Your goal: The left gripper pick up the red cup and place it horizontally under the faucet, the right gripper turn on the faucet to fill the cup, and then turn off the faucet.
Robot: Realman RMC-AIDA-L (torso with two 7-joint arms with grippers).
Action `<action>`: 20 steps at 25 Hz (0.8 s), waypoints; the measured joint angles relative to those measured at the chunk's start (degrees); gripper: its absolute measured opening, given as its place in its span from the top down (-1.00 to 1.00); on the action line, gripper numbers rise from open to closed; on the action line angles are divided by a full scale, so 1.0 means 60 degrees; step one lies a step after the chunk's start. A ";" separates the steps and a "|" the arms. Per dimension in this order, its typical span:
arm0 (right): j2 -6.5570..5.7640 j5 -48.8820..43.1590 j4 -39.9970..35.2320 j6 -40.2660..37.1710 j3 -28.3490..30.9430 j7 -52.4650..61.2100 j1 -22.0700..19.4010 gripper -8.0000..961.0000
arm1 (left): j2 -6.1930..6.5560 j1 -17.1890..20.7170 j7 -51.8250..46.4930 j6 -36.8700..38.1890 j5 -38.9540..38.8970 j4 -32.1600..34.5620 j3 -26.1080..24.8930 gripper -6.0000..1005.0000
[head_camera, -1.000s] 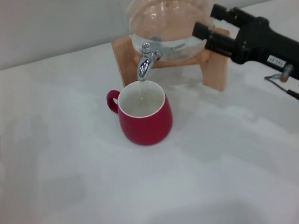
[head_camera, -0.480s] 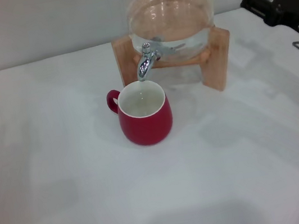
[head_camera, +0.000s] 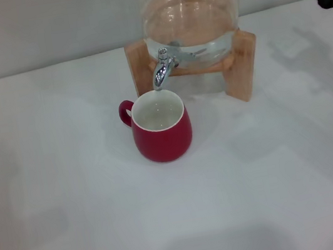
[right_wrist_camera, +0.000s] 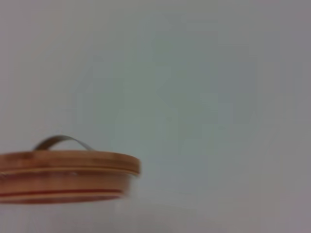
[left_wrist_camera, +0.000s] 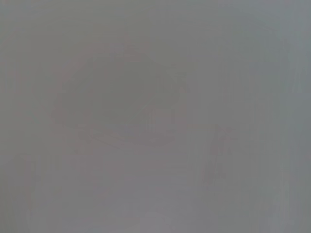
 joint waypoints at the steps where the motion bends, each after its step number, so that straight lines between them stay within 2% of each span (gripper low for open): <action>1: 0.0009 0.0098 0.0068 0.0049 0.0071 -0.0215 0.0028 -0.62 | 0.0001 0.0006 -0.0001 0.0000 -0.0097 0.0016 0.0000 -0.25; 7: 0.0008 0.0810 0.0432 0.0214 0.0185 -0.0819 0.0167 -0.62 | 0.0001 0.0018 -0.0006 0.0024 -0.0272 0.0077 0.0000 -0.25; 20: 0.0003 0.0974 0.0904 0.0485 0.0822 -0.0869 0.0216 -0.62 | 0.0003 0.0050 0.0078 0.0486 -0.0569 -0.0012 0.0000 -0.24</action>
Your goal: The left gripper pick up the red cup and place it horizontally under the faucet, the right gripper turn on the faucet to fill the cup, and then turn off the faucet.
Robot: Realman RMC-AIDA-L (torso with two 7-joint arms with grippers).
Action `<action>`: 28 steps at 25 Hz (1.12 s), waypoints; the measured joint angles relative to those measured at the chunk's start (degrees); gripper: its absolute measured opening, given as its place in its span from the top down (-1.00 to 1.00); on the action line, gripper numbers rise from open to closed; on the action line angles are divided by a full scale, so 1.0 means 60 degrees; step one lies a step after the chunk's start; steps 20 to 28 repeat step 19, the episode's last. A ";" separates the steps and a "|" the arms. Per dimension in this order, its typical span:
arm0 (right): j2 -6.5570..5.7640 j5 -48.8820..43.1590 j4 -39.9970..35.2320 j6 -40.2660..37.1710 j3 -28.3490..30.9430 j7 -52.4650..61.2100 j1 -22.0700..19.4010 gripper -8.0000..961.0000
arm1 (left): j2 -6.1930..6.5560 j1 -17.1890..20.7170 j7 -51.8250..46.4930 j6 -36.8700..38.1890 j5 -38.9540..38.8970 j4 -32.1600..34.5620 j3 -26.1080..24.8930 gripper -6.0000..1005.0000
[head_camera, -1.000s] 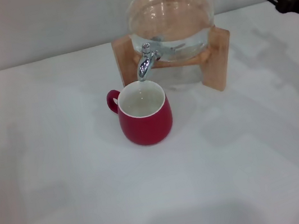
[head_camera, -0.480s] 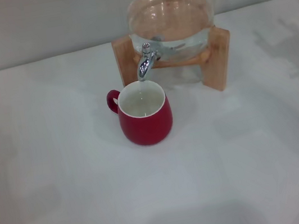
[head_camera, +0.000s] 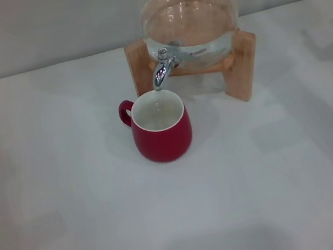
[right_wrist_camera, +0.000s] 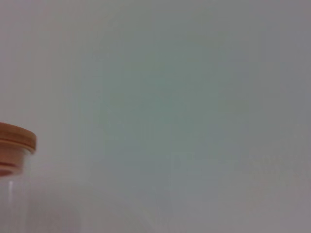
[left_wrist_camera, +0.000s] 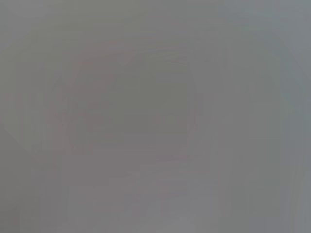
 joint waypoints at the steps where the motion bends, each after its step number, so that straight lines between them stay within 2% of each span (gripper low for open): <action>1: 0.0001 0.0002 0.0044 0.0000 0.0037 -0.0001 -0.0001 -0.62 | 0.0004 0.0010 0.0002 0.0003 -0.0047 0.0001 0.0000 -0.24; 28: 0.0016 0.0109 0.0552 -0.0131 0.0156 0.0074 0.0013 -0.62 | 0.0003 0.0072 0.0018 0.0024 -0.0142 -0.0072 0.0036 -0.24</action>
